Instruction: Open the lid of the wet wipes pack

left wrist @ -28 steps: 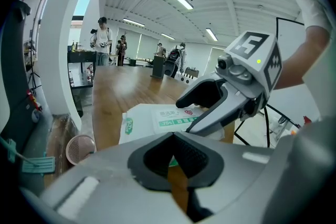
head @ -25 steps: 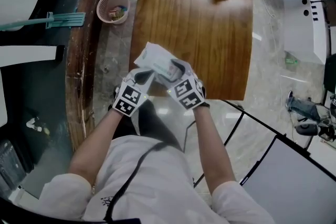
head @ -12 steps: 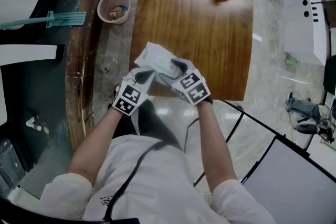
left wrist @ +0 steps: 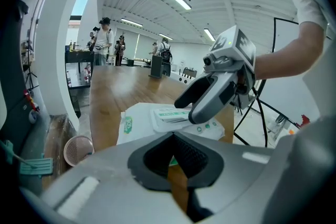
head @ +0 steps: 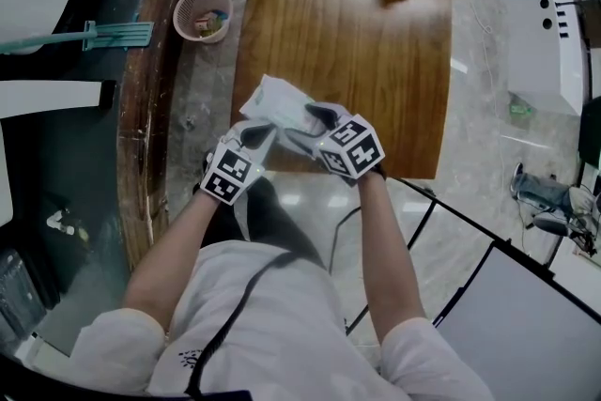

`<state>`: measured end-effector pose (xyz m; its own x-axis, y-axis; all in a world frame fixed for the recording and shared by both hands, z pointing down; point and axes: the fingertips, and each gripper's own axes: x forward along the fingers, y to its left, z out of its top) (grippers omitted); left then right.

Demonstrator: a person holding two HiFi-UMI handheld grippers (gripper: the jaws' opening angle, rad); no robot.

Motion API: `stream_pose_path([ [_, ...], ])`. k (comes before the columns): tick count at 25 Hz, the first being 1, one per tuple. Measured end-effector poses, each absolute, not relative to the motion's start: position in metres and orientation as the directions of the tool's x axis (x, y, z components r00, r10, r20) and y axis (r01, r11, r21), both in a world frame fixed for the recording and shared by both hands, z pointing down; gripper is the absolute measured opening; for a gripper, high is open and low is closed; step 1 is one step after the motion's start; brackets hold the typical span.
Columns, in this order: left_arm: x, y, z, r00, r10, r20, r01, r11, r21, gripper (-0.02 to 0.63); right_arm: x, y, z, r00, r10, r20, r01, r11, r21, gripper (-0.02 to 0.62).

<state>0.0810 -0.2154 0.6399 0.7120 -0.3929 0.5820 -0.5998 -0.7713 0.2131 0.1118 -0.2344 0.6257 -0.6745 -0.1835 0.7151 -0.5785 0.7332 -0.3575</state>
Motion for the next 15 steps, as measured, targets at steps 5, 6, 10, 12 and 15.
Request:
stream_pose_path([
  [5,0.079,-0.214,0.64,0.71,-0.39,0.586,-0.613,-0.753,0.241,0.005,0.111,-0.235,0.618,-0.664,-0.235,0.71,-0.592,0.745,-0.307,0.293],
  [6,0.079,-0.213,0.64,0.71,-0.389,0.587,-0.613,-0.751,0.243,0.005,0.112,-0.236,0.615,-0.663,-0.259,0.702,-0.603,0.742,-0.295,0.29],
  [10,0.077,-0.213,0.64,0.708,-0.382,0.595,-0.611,-0.753,0.245,0.005,0.12,-0.246,0.596,-0.656,-0.359,0.664,-0.652,0.713,-0.258,0.282],
  [12,0.076,-0.213,0.64,0.706,-0.379,0.598,-0.612,-0.751,0.246,0.005,0.126,-0.254,0.587,-0.648,-0.404,0.646,-0.675,0.697,-0.241,0.275],
  [15,0.076,-0.213,0.64,0.703,-0.378,0.603,-0.616,-0.747,0.25,0.005,0.135,-0.263,0.58,-0.631,-0.443,0.637,-0.696,0.685,-0.213,0.27],
])
